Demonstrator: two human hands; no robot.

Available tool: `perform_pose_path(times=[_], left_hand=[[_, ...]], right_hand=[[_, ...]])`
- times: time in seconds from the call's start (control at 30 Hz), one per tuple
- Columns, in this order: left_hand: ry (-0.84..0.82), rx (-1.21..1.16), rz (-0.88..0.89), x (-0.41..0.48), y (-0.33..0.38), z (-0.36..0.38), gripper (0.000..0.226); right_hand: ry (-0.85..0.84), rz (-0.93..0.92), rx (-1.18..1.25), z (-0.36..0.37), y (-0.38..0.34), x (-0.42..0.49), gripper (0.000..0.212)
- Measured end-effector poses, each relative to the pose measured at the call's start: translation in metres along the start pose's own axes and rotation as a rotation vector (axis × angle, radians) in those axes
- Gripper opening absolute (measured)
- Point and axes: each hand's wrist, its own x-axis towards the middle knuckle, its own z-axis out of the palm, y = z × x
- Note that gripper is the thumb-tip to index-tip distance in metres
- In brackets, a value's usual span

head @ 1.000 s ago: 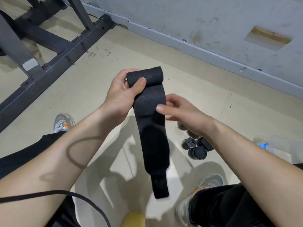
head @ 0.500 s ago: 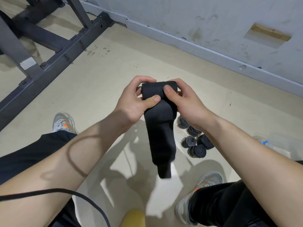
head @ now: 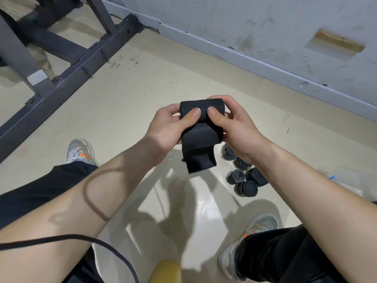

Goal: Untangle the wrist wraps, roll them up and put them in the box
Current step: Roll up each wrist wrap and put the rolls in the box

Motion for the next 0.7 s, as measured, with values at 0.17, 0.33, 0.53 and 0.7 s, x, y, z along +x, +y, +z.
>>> perform_pose_path(times=[0.17, 0.33, 0.53, 0.7], left_hand=[[0.017, 0.012, 0.025, 0.0028, -0.0025, -0.0024, 0.033], [0.017, 0.033, 0.042, 0.0032, -0.0054, -0.0026, 0.051], [-0.047, -0.055, -0.064, 0.0026, 0.0005, -0.0004, 0.05], [0.006, -0.006, -0.015, 0.0029, -0.0026, -0.0023, 0.049]], right_hand=[[-0.033, 0.105, 0.072, 0.0066, -0.0002, 0.0014, 0.062], [-0.014, 0.027, 0.054, 0.0041, 0.0047, 0.0015, 0.034], [-0.049, -0.027, 0.048, 0.0007, 0.0038, 0.0011, 0.014], [-0.066, 0.059, 0.116, 0.0017, 0.0012, 0.0009, 0.02]])
